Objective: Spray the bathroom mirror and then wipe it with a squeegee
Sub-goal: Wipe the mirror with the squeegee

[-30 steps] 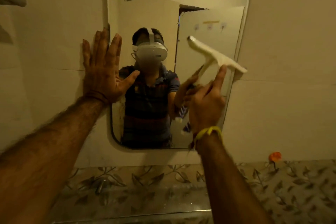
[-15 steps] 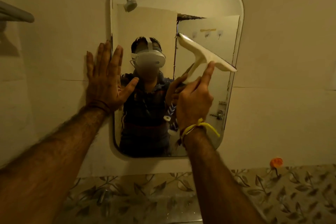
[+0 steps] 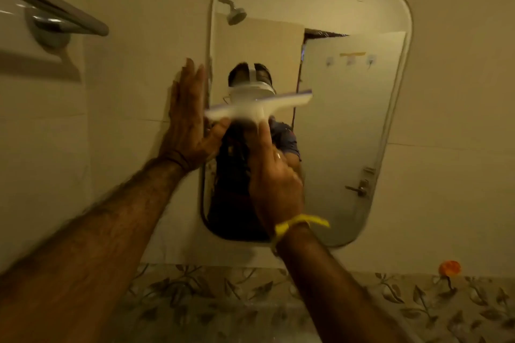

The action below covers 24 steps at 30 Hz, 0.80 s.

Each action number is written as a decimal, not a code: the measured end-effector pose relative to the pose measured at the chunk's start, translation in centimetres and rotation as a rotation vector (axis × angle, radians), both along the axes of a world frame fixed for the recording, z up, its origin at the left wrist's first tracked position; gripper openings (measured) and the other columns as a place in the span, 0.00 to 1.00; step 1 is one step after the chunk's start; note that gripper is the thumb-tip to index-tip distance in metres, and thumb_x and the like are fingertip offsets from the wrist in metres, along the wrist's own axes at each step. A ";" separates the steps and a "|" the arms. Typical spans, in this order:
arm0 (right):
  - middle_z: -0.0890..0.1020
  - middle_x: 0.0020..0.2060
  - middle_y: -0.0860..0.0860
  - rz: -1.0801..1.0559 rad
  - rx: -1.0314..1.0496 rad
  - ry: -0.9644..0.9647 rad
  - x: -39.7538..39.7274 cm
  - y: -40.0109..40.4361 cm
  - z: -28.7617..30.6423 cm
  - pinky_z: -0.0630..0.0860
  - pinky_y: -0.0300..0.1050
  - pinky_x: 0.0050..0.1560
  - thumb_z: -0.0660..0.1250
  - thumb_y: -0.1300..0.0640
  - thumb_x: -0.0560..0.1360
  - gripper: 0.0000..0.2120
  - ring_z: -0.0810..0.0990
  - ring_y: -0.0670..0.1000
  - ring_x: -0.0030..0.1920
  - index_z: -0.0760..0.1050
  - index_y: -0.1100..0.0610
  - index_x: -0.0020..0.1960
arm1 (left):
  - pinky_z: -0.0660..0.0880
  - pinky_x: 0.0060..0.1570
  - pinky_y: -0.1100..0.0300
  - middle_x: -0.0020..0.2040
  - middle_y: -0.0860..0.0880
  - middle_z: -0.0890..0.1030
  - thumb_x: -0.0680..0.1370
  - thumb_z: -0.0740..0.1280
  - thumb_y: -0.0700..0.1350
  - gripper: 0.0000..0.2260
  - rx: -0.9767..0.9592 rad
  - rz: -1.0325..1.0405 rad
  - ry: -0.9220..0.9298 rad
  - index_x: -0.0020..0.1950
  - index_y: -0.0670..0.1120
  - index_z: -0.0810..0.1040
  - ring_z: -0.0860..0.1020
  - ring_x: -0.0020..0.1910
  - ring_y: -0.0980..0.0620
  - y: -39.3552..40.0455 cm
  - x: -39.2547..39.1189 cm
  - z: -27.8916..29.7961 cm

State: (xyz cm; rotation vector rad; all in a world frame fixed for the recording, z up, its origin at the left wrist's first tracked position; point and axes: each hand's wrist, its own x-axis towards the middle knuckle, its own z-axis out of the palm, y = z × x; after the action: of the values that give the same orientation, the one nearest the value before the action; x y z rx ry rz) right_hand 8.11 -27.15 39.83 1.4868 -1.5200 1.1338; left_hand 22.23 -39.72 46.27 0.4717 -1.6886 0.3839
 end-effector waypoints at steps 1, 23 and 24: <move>0.79 0.59 0.54 0.002 0.043 0.052 -0.5 0.5 -1.8 0.81 0.46 0.48 0.48 0.55 0.85 0.26 0.80 0.53 0.54 0.44 0.49 0.80 | 0.38 0.80 0.49 0.83 0.38 0.49 0.79 0.63 0.59 0.42 0.006 -0.008 -0.003 0.83 0.43 0.46 0.47 0.83 0.41 0.0 0.3 0.0; 0.81 0.42 0.53 0.096 -0.038 0.098 1.2 -1.4 7.1 0.82 0.50 0.39 0.54 0.51 0.83 0.28 0.80 0.53 0.39 0.47 0.43 0.79 | 0.55 0.78 0.37 0.81 0.35 0.55 0.75 0.66 0.67 0.45 -0.037 -0.020 0.124 0.80 0.41 0.53 0.52 0.81 0.36 -0.2 -0.3 -1.1; 0.81 0.44 0.53 0.096 -0.004 0.102 0.7 -0.9 6.2 0.82 0.49 0.40 0.52 0.50 0.83 0.27 0.80 0.53 0.41 0.46 0.43 0.79 | 0.55 0.78 0.38 0.81 0.34 0.55 0.74 0.67 0.66 0.45 -0.044 -0.015 0.122 0.80 0.41 0.54 0.53 0.81 0.36 -0.1 -0.2 -1.1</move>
State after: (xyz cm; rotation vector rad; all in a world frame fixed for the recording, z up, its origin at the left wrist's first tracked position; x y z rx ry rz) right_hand 8.80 -28.09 45.98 1.6049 -1.3891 1.0983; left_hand 22.02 -39.84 45.16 0.4417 -1.5622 0.3733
